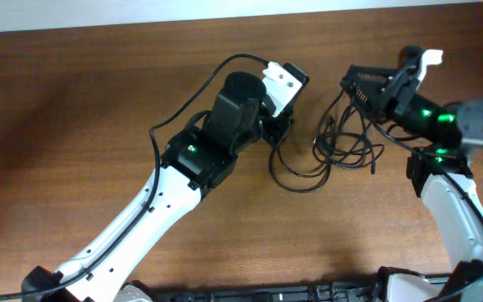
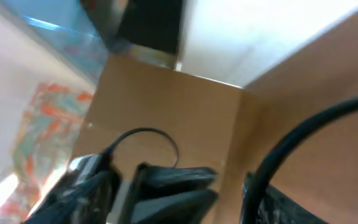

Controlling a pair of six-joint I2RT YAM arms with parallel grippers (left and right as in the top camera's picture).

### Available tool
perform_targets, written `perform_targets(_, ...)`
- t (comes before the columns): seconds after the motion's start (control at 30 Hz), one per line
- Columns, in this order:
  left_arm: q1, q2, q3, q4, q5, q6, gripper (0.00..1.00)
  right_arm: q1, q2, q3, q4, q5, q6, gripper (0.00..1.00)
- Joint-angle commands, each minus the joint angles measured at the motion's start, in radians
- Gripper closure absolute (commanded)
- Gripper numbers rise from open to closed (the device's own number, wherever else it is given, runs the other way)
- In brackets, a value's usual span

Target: Untangle cables

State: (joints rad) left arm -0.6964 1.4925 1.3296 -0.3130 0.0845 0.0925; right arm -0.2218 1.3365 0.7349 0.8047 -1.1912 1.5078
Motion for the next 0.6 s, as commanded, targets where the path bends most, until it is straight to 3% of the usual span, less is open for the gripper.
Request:
perform_targets(0.0, 0.027, 0.003, -0.001, -0.022, -0.011, -0.039, 0.79, -0.002, -0.005, 0.004, -0.174, 0.000, -0.257, 0.31)
perform_targets(0.27, 0.100, 0.003, -0.001, -0.104, -0.011, -0.082, 0.79, -0.002, -0.005, 0.004, -0.522, 0.155, -0.476, 0.24)
perform_targets(0.57, 0.119, 0.003, -0.001, -0.164, -0.011, -0.082, 0.76, -0.001, -0.005, 0.004, -0.871, 0.273, -0.730, 0.23)
